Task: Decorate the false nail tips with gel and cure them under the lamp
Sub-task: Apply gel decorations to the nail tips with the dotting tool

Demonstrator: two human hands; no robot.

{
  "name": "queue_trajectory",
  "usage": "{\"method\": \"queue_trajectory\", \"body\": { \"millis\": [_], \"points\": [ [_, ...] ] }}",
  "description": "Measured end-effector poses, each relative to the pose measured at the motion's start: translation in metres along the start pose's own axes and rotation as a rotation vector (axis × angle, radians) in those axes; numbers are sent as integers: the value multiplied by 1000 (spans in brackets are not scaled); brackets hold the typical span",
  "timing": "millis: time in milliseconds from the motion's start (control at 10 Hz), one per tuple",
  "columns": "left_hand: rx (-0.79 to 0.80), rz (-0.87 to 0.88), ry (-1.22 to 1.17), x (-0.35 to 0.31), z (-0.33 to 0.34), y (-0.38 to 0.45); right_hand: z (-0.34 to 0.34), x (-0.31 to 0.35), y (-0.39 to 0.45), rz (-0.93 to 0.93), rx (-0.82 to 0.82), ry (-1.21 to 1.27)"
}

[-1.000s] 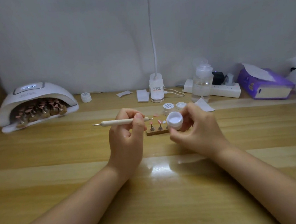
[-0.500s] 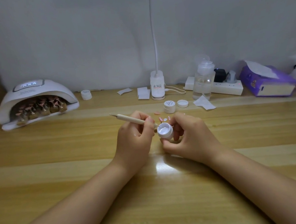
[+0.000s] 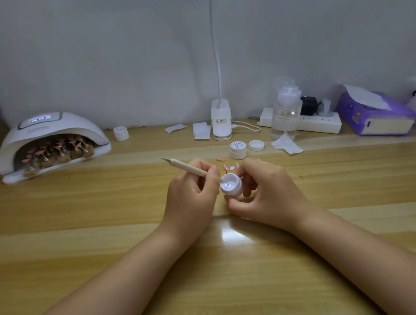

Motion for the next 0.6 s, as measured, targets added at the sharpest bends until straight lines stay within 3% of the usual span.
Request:
{"method": "queue_trajectory", "body": {
  "millis": [400, 600],
  "points": [
    [-18, 25, -19, -1, -2, 0, 1, -1, 1, 10, 5, -3],
    [-92, -6, -166, -4, -9, 3, -1, -2, 1, 12, -6, -1]
  ]
}}
Point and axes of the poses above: each hand's wrist, its own y-axis towards the middle knuckle, its own z-axis out of the palm, x = y × z, the point moved 8 cm from there along y, towards the middle knuckle, and after that the axes turned 1 degree about y, right-handed, at the moved point
